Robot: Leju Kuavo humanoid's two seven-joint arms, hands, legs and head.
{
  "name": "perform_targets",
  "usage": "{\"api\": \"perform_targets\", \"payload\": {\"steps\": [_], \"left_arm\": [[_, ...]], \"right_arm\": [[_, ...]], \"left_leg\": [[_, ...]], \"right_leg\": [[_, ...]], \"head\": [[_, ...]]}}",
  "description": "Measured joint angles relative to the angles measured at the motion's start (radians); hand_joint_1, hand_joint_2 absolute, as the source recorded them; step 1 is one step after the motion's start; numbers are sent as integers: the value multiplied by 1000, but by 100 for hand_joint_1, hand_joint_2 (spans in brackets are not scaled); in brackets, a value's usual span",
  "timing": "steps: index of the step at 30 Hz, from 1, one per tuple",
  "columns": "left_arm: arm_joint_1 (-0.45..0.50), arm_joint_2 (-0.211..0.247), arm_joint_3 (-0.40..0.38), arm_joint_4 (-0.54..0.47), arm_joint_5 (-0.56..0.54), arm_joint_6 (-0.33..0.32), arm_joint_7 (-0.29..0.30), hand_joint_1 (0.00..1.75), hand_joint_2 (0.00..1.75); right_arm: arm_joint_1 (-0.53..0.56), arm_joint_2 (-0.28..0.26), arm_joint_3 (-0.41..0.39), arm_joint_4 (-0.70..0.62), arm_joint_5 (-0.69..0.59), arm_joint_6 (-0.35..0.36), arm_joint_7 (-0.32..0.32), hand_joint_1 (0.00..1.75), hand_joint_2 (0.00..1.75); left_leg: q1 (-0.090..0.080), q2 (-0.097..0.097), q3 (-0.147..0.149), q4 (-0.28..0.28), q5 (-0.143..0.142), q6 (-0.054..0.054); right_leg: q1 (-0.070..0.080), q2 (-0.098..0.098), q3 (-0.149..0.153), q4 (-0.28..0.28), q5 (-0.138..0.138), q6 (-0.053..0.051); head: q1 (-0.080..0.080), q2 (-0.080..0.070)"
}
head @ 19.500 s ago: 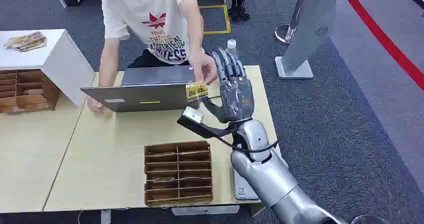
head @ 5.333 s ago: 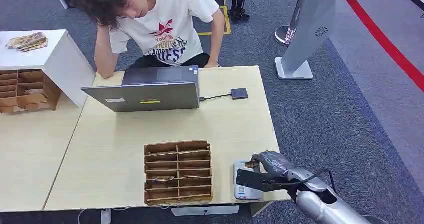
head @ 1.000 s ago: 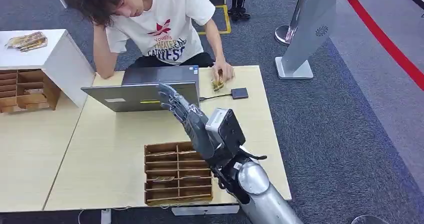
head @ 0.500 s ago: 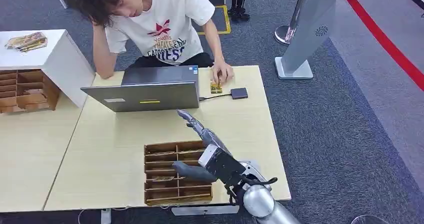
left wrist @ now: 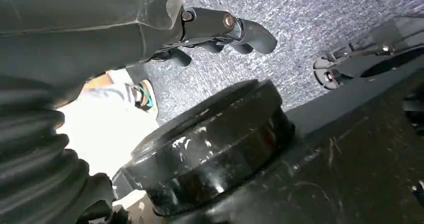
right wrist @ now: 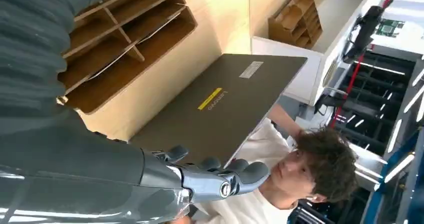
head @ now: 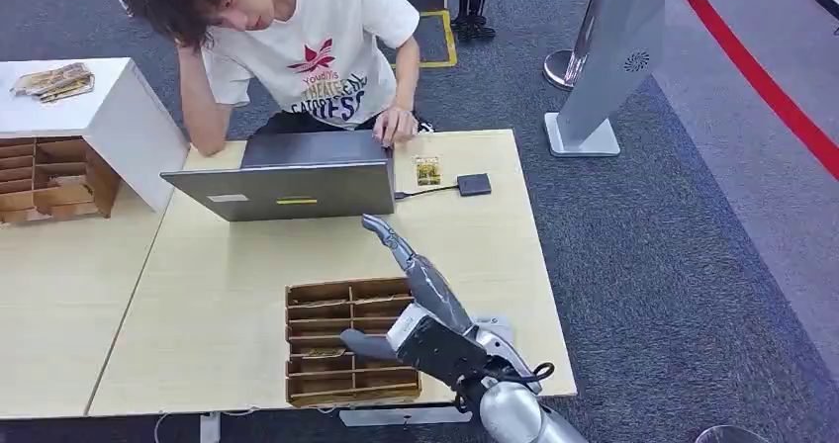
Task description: Pass the card to the sensor for recognition and then transmit it.
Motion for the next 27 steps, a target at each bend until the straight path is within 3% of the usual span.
{"api": "perform_targets", "payload": {"steps": [6,7,15,16,17,18,19,27], "left_arm": [[-3,-2,0,0,0,2,0,0,175],[-4,-2,0,0,-1,2,1,0,0],[9,-2,0,0,-16,10,14,0,0],[10,-2,0,0,-17,10,17,0,0],[12,-2,0,0,-19,11,20,0,0],[13,-2,0,0,-20,11,21,0,0],[14,-2,0,0,-21,11,21,0,0],[15,-1,0,0,-25,12,24,0,0]], "right_arm": [[1,-3,17,-3,77,-31,4,0,175],[1,-3,19,-4,91,-34,6,0,175],[0,-7,40,-11,240,-99,51,5,175],[0,-7,42,-11,264,-110,58,56,175],[0,-7,45,-11,279,-118,65,56,175],[0,-7,47,-11,294,-124,72,143,175],[0,-7,48,-11,311,-130,77,173,175],[-1,-7,60,-11,420,-180,115,169,175]], "left_leg": [[0,0,0,0,0,0],[0,0,0,0,0,0],[0,0,0,0,0,0],[0,0,0,0,0,0],[0,0,0,0,0,0],[0,0,0,0,0,0],[0,0,0,0,0,0],[0,0,0,0,0,0]], "right_leg": [[0,0,0,0,0,0],[0,0,0,0,0,0],[0,0,0,0,0,0],[0,0,0,0,0,0],[0,0,0,0,0,0],[0,0,0,0,0,0],[0,0,0,0,0,0],[0,0,0,0,0,0]], "head": [[0,0],[0,0],[0,0],[0,0],[0,0],[0,0],[0,0],[0,0]]}}
